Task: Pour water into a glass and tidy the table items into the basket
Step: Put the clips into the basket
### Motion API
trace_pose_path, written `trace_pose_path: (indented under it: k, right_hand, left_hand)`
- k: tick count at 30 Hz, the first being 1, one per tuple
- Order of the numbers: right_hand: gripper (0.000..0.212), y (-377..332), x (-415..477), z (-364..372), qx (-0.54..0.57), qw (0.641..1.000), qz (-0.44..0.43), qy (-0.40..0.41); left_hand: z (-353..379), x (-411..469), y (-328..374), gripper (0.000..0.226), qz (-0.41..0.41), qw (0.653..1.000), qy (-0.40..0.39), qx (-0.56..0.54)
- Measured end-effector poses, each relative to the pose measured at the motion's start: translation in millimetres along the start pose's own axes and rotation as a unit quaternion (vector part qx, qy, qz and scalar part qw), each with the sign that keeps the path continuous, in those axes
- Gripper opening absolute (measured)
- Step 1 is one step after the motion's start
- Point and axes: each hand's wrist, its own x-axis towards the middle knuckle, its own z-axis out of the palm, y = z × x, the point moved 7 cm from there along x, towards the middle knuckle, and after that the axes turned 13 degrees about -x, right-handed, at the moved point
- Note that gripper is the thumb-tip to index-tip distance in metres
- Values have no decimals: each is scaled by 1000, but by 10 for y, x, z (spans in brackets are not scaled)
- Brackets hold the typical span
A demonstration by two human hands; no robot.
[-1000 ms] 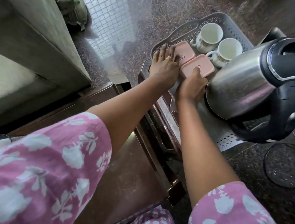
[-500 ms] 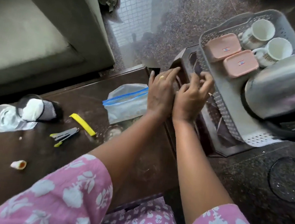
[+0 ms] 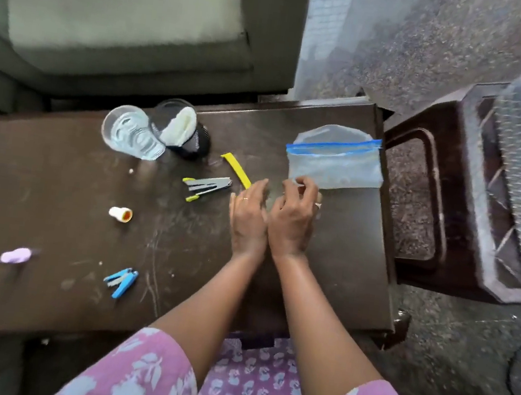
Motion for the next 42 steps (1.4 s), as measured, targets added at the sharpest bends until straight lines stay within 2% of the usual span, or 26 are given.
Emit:
trace_pose_path:
  k: [3,10,17,20,23,27,31,36,42]
  right_hand:
    - [16,-238,-157,231,-5,998,-44,-44]
    - [32,-829,-303,769,-50,973,-163,-157]
    - [52,-1214,-349,1240,-174,926,-264,-206]
    - [49,-1250,-401,1352,-208,911,-273,-228]
    - [36,-1283,-478,1375,-221,906,-280,-226]
    - [25,-1278,-625,1363,-239,908,-261,-224]
    - [22,-1179,-719,1362,-230,911,-227,-255]
    - [27,-996,-740,1235,-173,926,-175,-287]
    - [31,-633,-503,867,-54,966,-42,-250]
  left_hand:
    - [-365,9,-292,35,-16,999,48,5]
    - [-1143,-135,-991,39,-39,990,83,108]
    - [-1714,-656,-1746,56,-92,979,46,177]
    - [-1879,-816,-1996,64,-108,972,25,209]
    - [-1979,-941,-2173,61,-140,967,20,212]
    - [-1997,-1022,-2262,50,-158,969,36,185]
    - [-1952,-1022,-2240,46,-166,971,32,168]
    - [-1743,-909,-1965,47,-107,979,7,174]
    - [-1280,-676,-1414,49,-31,990,-27,132]
